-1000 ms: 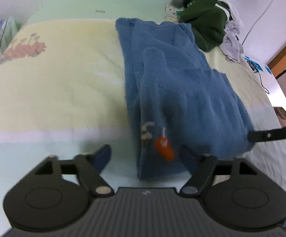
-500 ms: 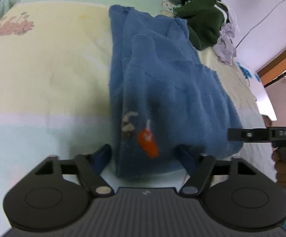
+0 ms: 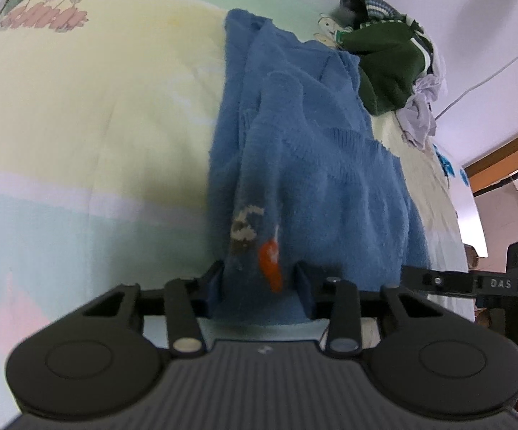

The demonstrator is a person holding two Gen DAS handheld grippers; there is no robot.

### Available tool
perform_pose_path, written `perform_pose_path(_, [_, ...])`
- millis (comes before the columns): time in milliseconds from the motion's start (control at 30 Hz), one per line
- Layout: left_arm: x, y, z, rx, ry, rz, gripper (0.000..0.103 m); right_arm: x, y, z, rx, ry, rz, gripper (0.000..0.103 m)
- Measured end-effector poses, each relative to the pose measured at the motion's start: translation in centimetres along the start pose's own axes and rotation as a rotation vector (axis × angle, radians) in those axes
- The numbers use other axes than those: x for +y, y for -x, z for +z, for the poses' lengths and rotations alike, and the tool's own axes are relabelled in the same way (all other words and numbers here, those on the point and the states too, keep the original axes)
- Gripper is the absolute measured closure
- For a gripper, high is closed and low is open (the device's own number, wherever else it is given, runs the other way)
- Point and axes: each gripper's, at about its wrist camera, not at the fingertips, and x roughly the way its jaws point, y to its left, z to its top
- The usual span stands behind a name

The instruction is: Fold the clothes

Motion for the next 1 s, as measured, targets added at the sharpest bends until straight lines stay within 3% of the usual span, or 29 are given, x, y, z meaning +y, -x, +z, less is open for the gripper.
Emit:
perform_pose_path(67, [-0.4, 0.1, 0.1, -0.004, -0.014, 0.022, 0.071, 0.6, -0.5, 0.3, 0.012, 0.017, -0.002, 0.078])
perform_pose_path(133, [-1.0, 0.6, 0.1, -0.016, -0.042, 0.046, 0.084, 0.9, -0.4, 0.5, 0.024, 0.024, 0.000, 0.082])
perform_pose_path(200, [-1.6, 1.4, 0.2, -0.026, -0.074, 0.059, 0.086, 1.4, 0.4, 0.5, 0.020, 0.021, 0.044, 0.083])
perform_pose_path(400, [-1.2, 3.7, -0.5, 0.004, -0.068, 0.023, 0.087, 2.7, 2.5, -0.4, 0.070, -0.009, 0.124, 0.084])
perform_pose_path(633, [-1.8, 6.0, -4.5, 0.102, -0.132, -0.025, 0.087, 2.9, 4.2, -3.7, 0.198, 0.008, 0.126, 0.084])
perform_pose_path(800, [-2.0, 5.7, -6.5, 0.178, -0.197, -0.031, 0.086, 2.3, 3.9, -5.5, 0.257, 0.016, 0.069, 0.083])
perform_pose_path(900, [-1.8, 5.1, -6.5, 0.189, -0.220, -0.022, 0.086, 1.7, 3.2, -5.7, 0.261, 0.017, 0.031, 0.083])
perform_pose_path(1000, [-1.8, 5.5, -6.1, 0.178, -0.237, -0.022, 0.083, 1.9, 2.5, -5.6, 0.237, 0.030, -0.030, 0.076])
